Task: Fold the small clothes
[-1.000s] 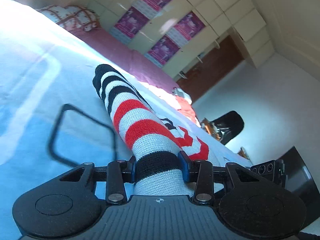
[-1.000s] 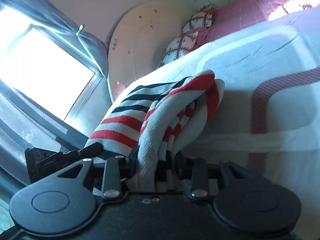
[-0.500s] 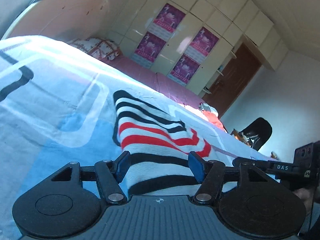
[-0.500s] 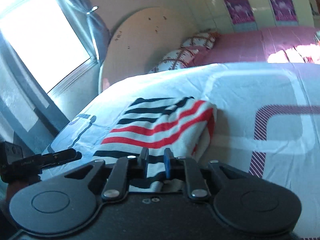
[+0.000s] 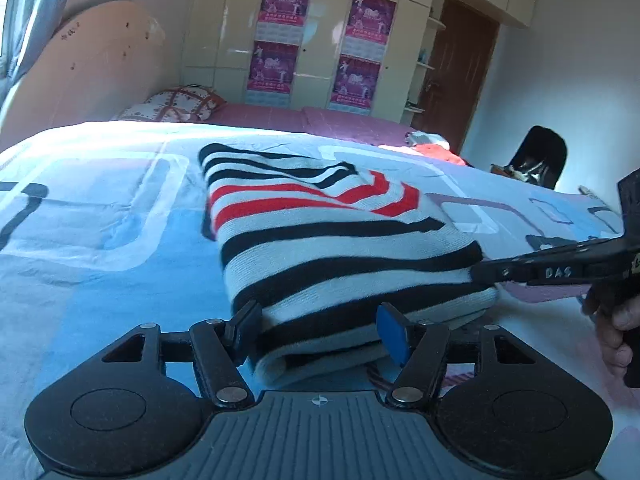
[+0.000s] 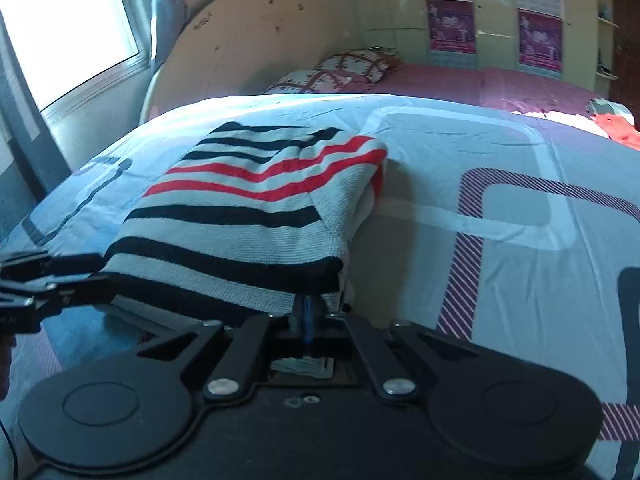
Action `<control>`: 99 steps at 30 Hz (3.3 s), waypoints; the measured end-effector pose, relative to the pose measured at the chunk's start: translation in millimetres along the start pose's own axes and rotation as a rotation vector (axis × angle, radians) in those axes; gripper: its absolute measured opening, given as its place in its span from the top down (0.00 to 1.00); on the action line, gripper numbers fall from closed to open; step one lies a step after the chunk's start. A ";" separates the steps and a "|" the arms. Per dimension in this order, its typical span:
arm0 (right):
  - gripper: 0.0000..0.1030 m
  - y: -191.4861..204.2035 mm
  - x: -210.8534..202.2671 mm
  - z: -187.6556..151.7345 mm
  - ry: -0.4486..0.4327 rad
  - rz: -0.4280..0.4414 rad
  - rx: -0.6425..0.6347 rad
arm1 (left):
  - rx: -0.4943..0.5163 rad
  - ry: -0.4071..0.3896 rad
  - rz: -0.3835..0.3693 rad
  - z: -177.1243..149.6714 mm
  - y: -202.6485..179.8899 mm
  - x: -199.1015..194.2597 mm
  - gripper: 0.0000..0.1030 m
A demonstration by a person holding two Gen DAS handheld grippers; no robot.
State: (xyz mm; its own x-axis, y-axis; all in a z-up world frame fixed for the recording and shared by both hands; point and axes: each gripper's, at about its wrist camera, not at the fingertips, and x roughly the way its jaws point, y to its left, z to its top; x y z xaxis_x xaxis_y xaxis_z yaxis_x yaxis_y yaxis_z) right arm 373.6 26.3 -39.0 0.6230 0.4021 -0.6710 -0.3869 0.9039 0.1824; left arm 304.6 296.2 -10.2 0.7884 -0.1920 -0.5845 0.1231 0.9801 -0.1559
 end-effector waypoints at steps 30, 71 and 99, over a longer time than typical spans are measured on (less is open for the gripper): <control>0.04 87.3 -301.1 -151.5 -0.207 -0.208 0.082 | -0.009 -0.187 0.098 -102.7 -142.8 -287.2 0.00; 0.02 118.8 -339.1 -162.2 -0.283 -0.218 0.003 | -0.019 -0.264 0.129 -113.1 -168.3 -346.3 0.00; 0.02 122.2 -333.7 -158.6 -0.281 -0.213 -0.005 | -0.007 -0.254 0.143 -109.2 -164.4 -340.9 0.00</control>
State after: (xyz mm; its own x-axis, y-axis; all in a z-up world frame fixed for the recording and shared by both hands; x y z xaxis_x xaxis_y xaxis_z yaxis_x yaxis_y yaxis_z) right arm 10.6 -20.6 93.3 0.8526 0.2295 -0.4695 -0.2307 0.9714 0.0558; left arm -50.2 194.9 127.7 0.9234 -0.0320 -0.3826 -0.0036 0.9958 -0.0919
